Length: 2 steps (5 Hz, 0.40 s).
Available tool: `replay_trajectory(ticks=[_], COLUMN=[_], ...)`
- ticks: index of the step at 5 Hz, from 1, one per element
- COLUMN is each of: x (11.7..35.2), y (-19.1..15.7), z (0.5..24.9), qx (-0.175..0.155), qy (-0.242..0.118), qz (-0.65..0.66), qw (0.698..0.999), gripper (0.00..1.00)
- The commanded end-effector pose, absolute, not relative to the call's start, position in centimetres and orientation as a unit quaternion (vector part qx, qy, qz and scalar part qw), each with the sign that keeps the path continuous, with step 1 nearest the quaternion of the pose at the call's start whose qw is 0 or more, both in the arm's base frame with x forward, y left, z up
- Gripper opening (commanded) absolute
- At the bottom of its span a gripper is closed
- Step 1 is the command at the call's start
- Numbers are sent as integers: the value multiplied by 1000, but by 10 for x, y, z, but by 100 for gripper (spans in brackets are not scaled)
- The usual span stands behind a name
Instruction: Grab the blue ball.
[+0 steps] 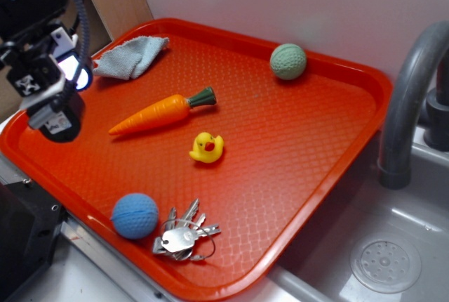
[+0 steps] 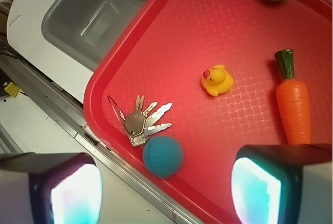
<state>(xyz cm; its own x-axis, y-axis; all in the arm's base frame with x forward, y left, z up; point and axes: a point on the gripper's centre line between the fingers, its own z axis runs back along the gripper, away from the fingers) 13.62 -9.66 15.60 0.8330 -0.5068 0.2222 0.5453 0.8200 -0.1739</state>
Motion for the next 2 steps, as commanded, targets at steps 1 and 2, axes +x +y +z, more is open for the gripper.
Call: replay_trajectory(ticks=[1, 2], x=[121, 110], y=[-118, -124], z=[79, 57], qx=[-113, -115], qy=[-19, 6], qz=[-334, -347], qw=[936, 931], gripper=[100, 100])
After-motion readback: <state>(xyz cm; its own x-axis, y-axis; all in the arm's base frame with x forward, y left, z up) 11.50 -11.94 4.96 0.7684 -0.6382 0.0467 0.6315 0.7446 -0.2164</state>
